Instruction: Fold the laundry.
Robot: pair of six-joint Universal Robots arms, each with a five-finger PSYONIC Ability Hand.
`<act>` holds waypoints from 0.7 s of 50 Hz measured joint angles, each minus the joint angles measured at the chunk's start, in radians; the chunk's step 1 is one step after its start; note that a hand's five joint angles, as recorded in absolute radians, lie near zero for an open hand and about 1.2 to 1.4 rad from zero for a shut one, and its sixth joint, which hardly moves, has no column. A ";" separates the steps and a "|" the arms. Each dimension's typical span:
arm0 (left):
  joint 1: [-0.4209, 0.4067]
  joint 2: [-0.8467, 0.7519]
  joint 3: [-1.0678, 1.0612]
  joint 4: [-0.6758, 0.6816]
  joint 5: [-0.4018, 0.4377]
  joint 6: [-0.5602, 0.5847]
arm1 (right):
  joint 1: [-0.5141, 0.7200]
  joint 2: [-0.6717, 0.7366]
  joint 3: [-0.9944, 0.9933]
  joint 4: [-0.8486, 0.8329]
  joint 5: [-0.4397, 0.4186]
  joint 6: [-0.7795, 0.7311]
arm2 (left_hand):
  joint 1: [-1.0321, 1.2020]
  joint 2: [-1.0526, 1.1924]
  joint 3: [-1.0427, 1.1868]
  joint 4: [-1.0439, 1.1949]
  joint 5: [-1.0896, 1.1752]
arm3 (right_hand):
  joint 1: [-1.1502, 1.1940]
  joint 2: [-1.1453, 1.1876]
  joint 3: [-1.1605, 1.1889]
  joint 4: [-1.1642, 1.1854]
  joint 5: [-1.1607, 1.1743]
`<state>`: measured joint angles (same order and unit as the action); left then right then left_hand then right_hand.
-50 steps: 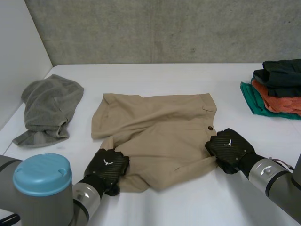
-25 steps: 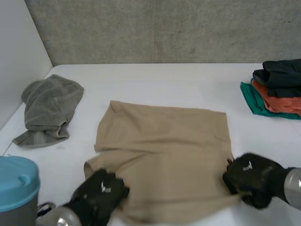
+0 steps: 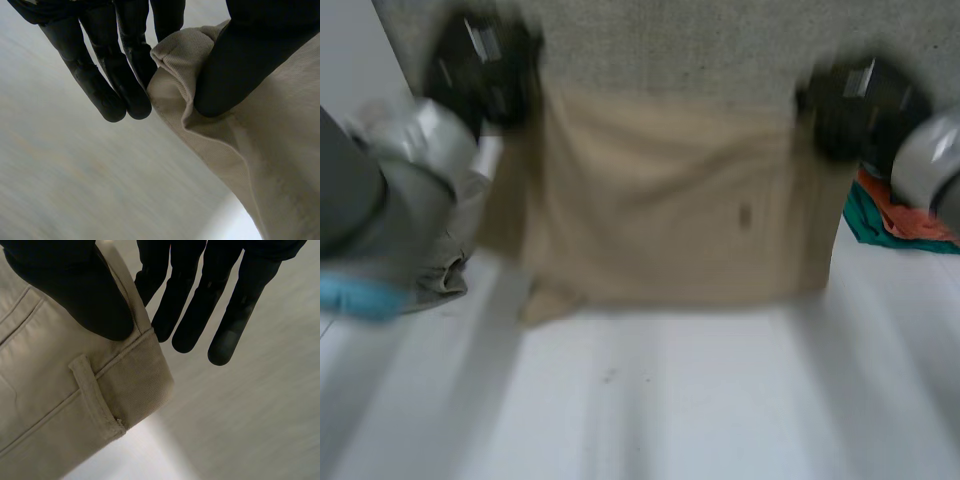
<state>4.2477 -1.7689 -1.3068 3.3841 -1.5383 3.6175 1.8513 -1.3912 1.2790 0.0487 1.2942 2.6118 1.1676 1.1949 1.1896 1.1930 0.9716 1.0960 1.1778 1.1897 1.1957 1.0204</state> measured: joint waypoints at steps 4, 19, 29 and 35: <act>0.019 0.004 0.137 0.171 -0.022 -0.092 | 0.023 -0.028 -0.081 -0.280 0.075 0.127 | 0.000 0.000 0.000 0.000 0.000 | 0.000 0.000 0.000 0.000 0.000; 0.041 -0.005 -0.011 0.105 -0.013 -0.270 | 0.051 0.028 -0.011 -0.394 0.084 0.134 | 0.000 0.000 0.000 0.003 0.014 | 0.000 0.005 0.000 0.000 0.000; -0.001 -0.105 -0.374 0.192 0.005 -0.264 | 0.033 0.192 0.251 -0.360 0.068 0.081 | 0.000 0.000 0.000 0.003 0.014 | 0.000 0.005 0.000 0.000 0.000; -0.049 -0.141 -0.541 0.163 0.015 -0.253 | 0.004 0.246 0.430 -0.285 0.058 -0.050 | 0.000 0.000 0.002 0.003 0.014 | 0.000 0.005 0.000 0.000 0.000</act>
<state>4.1989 -1.9099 -1.8480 3.5473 -1.5237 3.3649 1.8554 -1.1449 1.7086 -0.2361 1.3520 2.5620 1.1676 1.1949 1.1915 1.1964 0.9855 1.0960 1.1830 1.1898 1.1961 1.0205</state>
